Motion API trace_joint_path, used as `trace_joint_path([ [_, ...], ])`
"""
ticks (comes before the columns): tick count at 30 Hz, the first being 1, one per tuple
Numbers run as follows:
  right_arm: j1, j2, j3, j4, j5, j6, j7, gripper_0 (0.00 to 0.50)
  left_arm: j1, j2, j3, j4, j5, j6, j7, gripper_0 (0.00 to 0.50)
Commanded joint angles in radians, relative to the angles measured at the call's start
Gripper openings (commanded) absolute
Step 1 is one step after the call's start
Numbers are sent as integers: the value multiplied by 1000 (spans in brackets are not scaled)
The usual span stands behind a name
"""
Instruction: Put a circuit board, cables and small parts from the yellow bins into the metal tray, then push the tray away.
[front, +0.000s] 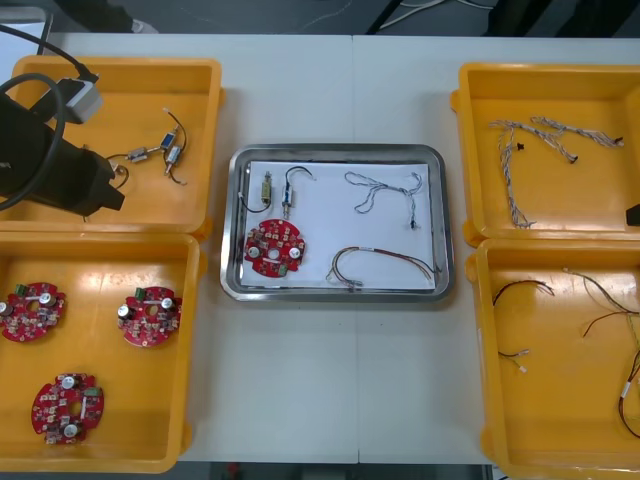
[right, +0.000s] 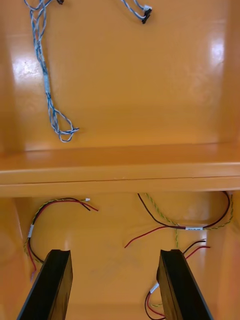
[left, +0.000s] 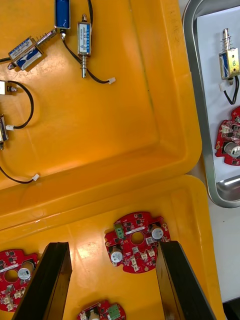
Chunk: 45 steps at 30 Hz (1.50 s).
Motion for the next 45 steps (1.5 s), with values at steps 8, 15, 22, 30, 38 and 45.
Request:
trace_joint_path([
  [8, -16, -73, 144, -128, -45, 3, -26, 500, 16, 41, 30, -34, 5, 6, -9, 500],
  [15, -21, -73, 255, -274, -54, 3, -17, 500, 16, 41, 30, -34, 5, 6, -9, 500],
  [22, -29, -62, 399, -389, -69, 3, -11, 500, 16, 41, 30, -34, 5, 6, -9, 500],
  [30, -59, -60, 509, -456, -108, -13, 9, 500, 16, 41, 30, -34, 5, 6, -9, 500],
  [38, -124, -57, 611, -456, -125, -54, 37, 500, 16, 41, 30, -34, 5, 6, -9, 500],
  [45, -187, -10, 713, -447, -83, -83, 72, 500, 16, 41, 30, -34, 5, 6, -9, 500],
])
